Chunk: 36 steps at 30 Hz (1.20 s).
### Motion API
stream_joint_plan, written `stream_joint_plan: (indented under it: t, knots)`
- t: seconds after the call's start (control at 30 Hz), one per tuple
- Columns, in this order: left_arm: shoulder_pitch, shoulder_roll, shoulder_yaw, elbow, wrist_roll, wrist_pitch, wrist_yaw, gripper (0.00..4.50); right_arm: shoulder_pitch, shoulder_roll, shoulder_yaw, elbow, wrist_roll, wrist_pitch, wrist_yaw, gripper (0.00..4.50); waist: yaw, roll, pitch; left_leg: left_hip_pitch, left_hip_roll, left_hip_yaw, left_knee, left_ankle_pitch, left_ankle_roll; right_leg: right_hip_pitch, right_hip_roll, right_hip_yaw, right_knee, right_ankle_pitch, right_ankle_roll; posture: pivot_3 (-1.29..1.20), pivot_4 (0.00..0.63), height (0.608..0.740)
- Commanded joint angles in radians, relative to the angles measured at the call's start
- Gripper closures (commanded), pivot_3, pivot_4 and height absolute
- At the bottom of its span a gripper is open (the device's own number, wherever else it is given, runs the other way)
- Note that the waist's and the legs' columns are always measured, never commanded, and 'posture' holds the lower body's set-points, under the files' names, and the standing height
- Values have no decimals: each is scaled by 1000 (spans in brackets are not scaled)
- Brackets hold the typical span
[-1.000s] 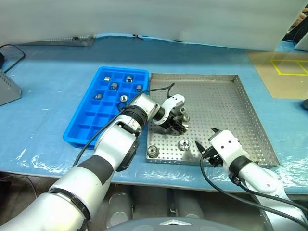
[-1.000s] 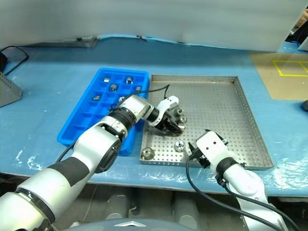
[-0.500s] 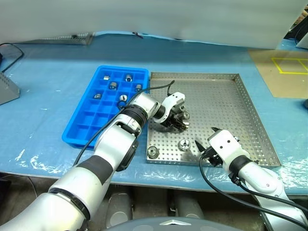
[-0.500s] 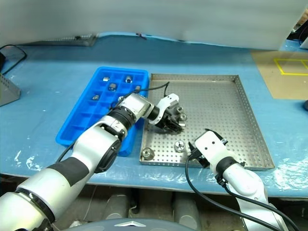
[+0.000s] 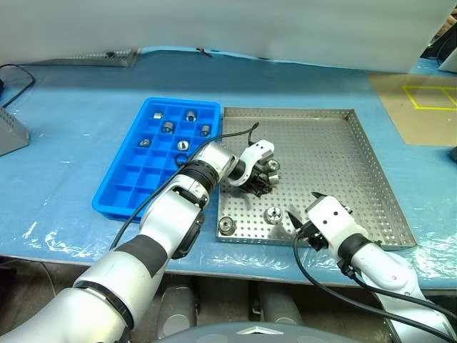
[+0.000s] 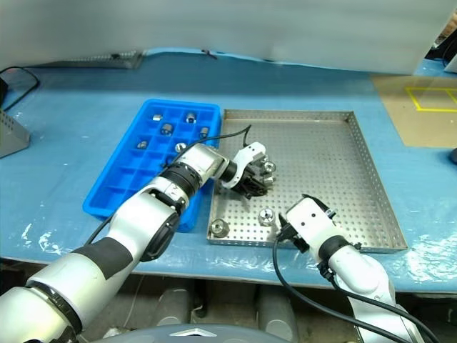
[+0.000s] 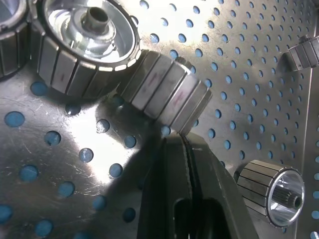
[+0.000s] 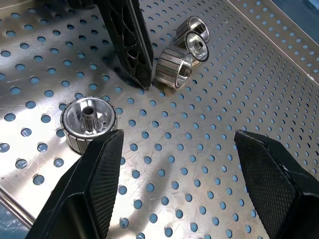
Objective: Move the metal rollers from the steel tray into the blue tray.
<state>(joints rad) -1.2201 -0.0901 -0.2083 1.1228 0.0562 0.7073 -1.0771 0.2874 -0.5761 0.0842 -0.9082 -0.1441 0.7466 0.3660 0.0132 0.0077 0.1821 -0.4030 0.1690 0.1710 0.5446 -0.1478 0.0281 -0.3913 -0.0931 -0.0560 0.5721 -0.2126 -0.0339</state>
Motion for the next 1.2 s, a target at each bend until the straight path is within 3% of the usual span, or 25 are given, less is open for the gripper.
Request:
stream_joint_plan:
  t: [0.03,0.2,0.37,0.5,0.6,0.77,1.0,1.1,1.2]
  knots:
    - [-14,27,-14,-55,-21,-6,-100,4480,15,3,-7,-4,-15,-41,-10,832,0,0,0,0,0,0,0,0,0,0,0,0,0,0,0,-371,150,740]
    - [16,116,-66,-110,-10,-149,-272,4480,21,1,-11,15,-14,-68,3,832,-1,0,0,0,0,0,0,0,0,0,0,0,0,0,0,-353,150,740]
    - [130,286,-114,-288,-59,-747,-525,4480,9,-13,-34,20,-6,-69,27,832,-2,0,0,0,1,0,-1,0,0,0,1,0,1,0,0,-337,150,740]
    - [50,256,-44,-125,-45,-1082,-388,4480,-15,-17,-39,23,-2,-58,45,832,11,0,0,0,1,0,1,0,0,1,0,0,1,0,-1,-328,150,740]
    - [-33,243,-80,-4,40,-1302,-302,4480,-36,-14,-28,19,-8,-43,51,832,12,0,0,0,0,0,4,-1,1,4,-1,1,1,0,-1,-329,150,740]
    - [-157,163,-134,114,135,-1387,-273,4480,-46,-7,-4,7,-22,-24,46,832,2,0,0,1,0,1,5,-1,1,4,0,2,2,1,1,-353,150,740]
    - [-207,119,-225,181,265,-1498,-319,4480,8,17,0,23,-38,-56,6,832,-17,0,0,0,1,3,2,0,0,-3,0,2,6,1,1,-412,150,740]
    - [-245,123,-267,193,341,-1525,-228,3949,53,33,6,66,-52,-111,-25,832,-21,0,0,-1,1,3,3,0,0,-4,0,2,8,1,1,-438,150,740]
    - [-271,129,-318,203,428,-1552,-114,2977,55,67,45,156,-76,-179,-68,832,-28,0,0,-1,1,3,8,0,0,-2,0,3,8,1,1,-454,150,740]
